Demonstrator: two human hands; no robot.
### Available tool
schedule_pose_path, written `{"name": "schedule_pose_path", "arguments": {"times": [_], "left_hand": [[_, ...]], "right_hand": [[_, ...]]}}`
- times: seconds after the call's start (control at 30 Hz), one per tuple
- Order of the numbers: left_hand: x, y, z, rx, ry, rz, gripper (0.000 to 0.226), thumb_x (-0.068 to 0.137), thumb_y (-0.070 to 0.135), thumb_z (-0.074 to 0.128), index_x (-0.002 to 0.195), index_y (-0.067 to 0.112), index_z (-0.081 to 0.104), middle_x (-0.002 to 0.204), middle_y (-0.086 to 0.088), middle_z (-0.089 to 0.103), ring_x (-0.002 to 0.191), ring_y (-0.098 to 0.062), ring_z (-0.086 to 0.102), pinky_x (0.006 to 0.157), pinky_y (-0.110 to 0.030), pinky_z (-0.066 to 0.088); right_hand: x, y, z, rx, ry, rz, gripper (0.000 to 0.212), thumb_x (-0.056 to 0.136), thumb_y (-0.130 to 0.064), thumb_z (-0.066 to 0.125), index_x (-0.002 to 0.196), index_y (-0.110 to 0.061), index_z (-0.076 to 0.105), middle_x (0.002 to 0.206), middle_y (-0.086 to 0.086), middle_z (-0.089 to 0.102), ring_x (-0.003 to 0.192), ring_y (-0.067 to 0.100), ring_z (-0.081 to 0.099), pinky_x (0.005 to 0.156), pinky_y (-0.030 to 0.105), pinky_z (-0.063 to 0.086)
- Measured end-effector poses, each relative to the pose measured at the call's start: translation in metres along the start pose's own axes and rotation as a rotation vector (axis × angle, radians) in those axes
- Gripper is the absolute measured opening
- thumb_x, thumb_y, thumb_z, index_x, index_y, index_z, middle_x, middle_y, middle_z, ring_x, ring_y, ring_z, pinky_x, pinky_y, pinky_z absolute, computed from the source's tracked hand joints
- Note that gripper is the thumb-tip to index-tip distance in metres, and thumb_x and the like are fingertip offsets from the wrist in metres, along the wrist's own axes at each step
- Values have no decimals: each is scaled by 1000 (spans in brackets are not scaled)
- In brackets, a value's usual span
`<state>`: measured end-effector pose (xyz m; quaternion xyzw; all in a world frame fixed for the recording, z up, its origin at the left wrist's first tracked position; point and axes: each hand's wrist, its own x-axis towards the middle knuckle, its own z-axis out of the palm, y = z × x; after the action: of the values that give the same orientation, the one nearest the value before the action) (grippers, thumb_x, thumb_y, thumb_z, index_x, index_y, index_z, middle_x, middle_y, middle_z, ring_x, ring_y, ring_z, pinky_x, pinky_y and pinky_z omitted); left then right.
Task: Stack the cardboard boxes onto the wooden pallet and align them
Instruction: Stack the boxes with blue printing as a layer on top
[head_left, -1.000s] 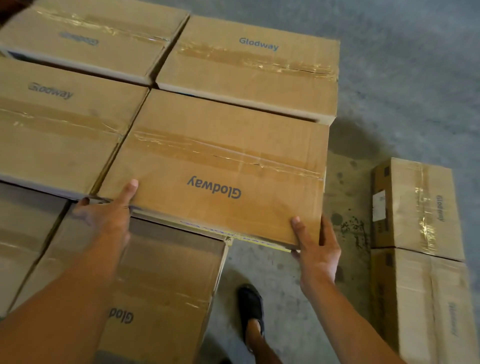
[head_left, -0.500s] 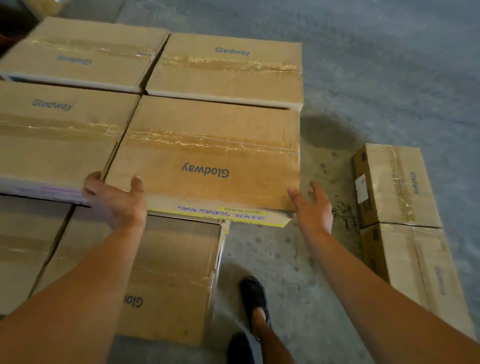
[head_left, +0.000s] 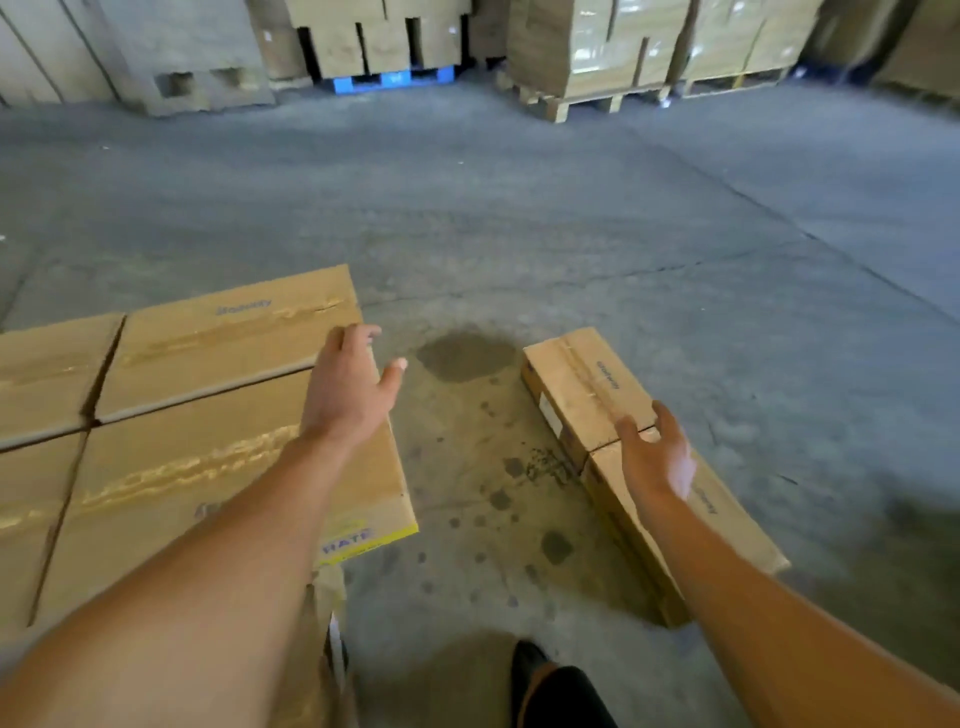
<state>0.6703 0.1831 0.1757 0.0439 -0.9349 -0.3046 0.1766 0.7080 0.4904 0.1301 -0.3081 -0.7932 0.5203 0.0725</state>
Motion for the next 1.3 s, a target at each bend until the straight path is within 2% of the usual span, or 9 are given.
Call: {"name": "schedule_pose_path", "arguments": {"times": [0.17,0.37,0.47,0.67,0.77,0.9,1.03,1.13,1.3], "left_hand": [[36,79,106,-54,-233,170,40,88,27,74,122,9,61,120,-13,61,108,-33,63,89,-40,50],[44,130,283,-63,-576,278,35,90,30,71,119,13,60,118,-7,60,105,-26,62,78,-33,48],[44,132,379,-40,-724,266,34,91,31,70,120,15,61,119,-4,60,103,-23,62,73,-27,40],[36,95,561,39,-932,189,39,92,37,67,124,17,59,122,-3,60,107,-22,61,81,-36,51],[31,57,642,100,-984,159,41,92,38,67,127,16,58,127,-4,61,112,-22,60,84,-33,47],[24,5,732,214,-1029,174,55,94,40,65,140,13,49,143,-9,52,130,-28,49,101,-40,41],[14,-29,793,265,-1034,142,71,95,46,61,151,12,35,154,-14,39,142,-32,36,113,-45,32],[-3,-45,814,293,-941,145,78,95,50,58,155,11,27,160,-18,27,148,-35,24,119,-47,25],[-19,-50,829,304,-802,80,92,79,74,58,149,19,35,148,-16,36,127,-39,44,99,-50,44]], "right_hand": [[48,41,-52,46,154,146,64,95,-47,64,152,-28,40,153,7,48,138,33,46,114,50,38],[117,133,-87,-20,272,442,66,95,-49,62,154,-28,39,152,13,48,135,36,47,110,50,41],[164,184,-83,-53,297,563,67,94,-51,62,153,-27,39,153,11,47,138,34,44,112,50,36],[252,307,-46,-84,341,785,67,92,-51,65,152,-29,42,153,9,47,138,33,46,114,47,35],[282,379,-14,-65,357,872,66,92,-51,65,151,-31,43,153,9,47,139,33,44,114,46,35],[303,472,30,-62,399,937,71,91,-53,66,153,-33,39,156,6,44,141,32,42,117,47,35],[314,536,63,-80,469,985,80,89,-57,66,155,-27,33,155,8,45,140,32,43,117,48,35],[312,562,80,-117,531,995,82,87,-58,67,154,-23,34,152,6,47,138,32,44,116,46,34],[308,581,78,-66,607,996,96,78,-67,71,155,-25,32,154,3,45,140,32,42,118,47,33]]}}
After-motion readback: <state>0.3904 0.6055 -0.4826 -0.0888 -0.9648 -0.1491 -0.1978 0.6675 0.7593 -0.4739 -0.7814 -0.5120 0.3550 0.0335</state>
